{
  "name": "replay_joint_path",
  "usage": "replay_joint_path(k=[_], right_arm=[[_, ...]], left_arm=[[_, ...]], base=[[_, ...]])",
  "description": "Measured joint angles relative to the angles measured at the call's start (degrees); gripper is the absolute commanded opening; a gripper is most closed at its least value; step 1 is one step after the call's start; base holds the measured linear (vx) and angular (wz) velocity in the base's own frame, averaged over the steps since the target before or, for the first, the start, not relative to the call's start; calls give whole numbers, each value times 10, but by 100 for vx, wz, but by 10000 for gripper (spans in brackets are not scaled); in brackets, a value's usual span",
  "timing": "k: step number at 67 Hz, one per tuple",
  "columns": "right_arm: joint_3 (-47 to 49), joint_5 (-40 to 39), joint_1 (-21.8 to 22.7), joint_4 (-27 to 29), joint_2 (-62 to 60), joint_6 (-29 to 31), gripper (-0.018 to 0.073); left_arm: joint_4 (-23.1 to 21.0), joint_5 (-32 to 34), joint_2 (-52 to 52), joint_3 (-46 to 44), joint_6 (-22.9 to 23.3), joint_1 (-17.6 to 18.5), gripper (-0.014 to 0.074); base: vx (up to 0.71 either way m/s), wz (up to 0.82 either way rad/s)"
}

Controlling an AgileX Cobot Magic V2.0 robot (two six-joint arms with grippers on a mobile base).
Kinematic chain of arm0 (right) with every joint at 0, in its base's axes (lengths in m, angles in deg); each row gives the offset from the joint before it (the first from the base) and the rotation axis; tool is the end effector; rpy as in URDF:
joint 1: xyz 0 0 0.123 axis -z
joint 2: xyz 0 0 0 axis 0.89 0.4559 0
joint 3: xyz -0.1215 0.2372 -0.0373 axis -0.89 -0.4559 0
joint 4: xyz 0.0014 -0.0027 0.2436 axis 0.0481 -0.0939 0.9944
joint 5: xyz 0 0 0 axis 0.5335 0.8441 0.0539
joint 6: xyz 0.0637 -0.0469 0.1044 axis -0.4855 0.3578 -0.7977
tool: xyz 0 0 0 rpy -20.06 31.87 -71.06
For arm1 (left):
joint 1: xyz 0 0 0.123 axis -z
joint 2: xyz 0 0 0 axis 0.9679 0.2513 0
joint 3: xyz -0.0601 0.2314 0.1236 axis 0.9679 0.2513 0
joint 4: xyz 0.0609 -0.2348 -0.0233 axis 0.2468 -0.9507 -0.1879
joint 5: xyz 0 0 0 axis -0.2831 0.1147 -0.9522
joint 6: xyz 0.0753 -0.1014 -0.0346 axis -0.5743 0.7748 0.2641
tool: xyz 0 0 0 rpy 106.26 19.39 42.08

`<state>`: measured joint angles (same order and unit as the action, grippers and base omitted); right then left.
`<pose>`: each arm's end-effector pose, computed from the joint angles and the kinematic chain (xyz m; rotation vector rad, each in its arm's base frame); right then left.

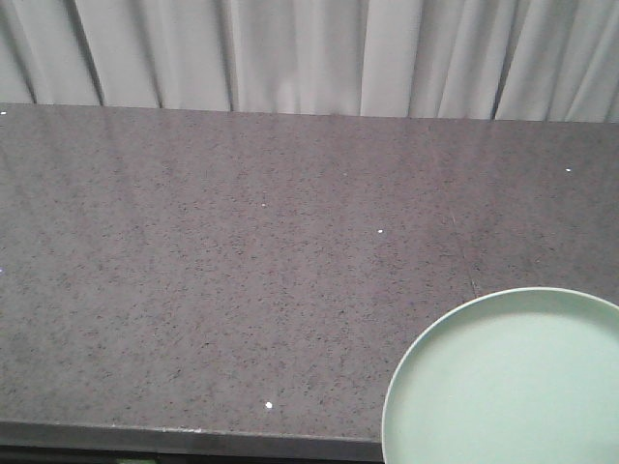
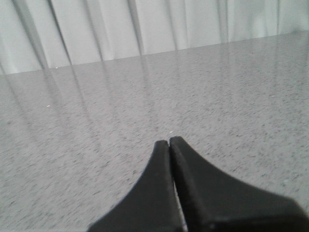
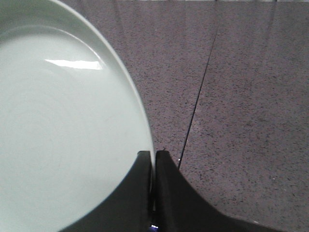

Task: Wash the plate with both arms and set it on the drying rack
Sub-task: 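Hold the plate in the right gripper while the base turns away, then drive the base along the counter holding the plate in the right gripper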

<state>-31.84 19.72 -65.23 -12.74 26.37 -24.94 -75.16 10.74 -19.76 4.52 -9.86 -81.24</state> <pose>0.0677 0.0345 0.2812 -0.1573 1.9882 0.2961 0.1029 0.0106 0.1843 -0.0941 1.6861 0.0714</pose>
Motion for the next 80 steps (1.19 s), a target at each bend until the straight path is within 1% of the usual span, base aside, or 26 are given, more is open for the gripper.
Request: replay_joint_path(k=[39,80], right_arm=[[0,0,0,0,0,0,-1],[0,0,0,0,0,0,-1]], left_arm=[[0,0,0,0,0,0,-7],[0,0,0,0,0,0,-7]], base=[[-8,33],[-14,55]])
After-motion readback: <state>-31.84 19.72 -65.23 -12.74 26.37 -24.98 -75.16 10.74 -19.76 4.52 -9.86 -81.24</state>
